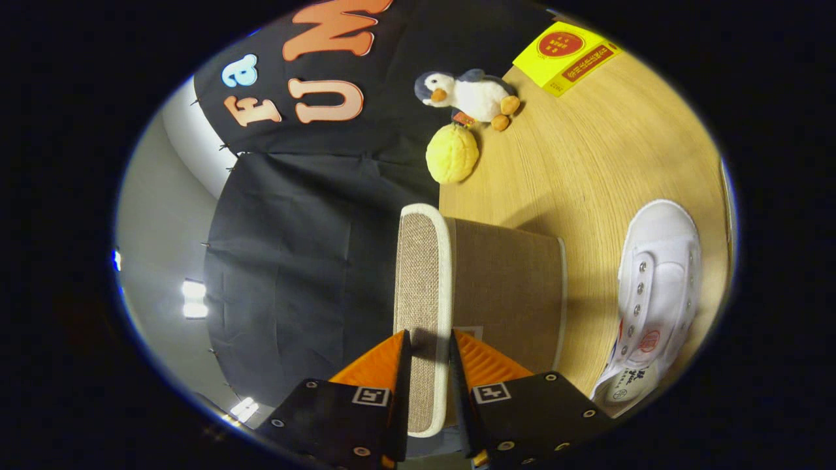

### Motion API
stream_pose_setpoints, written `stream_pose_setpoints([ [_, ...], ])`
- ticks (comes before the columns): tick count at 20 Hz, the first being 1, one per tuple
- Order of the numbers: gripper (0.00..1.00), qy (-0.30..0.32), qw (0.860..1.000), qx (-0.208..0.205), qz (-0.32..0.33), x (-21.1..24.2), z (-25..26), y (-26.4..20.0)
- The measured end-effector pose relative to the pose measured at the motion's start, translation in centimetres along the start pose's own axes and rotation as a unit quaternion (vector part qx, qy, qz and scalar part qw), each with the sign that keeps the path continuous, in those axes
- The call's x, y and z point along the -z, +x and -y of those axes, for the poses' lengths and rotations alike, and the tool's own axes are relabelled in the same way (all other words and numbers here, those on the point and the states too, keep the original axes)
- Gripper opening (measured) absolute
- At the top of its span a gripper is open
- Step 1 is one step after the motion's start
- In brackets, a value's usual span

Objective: Open the storage box then place both shoes into the box .Put the left shoe in first, then the right shoe, with the right side of both shoes facing outward in a uniform manner.

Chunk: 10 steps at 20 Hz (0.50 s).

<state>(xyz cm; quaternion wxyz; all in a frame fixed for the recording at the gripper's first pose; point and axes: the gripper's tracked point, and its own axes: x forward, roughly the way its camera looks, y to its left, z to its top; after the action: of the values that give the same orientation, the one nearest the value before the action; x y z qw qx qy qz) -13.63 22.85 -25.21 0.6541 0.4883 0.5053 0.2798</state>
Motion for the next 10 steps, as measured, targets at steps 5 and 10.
stream_pose_setpoints([
  [5, 0.22, -0.027, 0.999, -0.027, 0.02, -0.4, -5.2, -0.2],
  [10, 0.13, -0.06, 0.996, -0.066, 0.031, -0.9, -11.8, 0.7],
])
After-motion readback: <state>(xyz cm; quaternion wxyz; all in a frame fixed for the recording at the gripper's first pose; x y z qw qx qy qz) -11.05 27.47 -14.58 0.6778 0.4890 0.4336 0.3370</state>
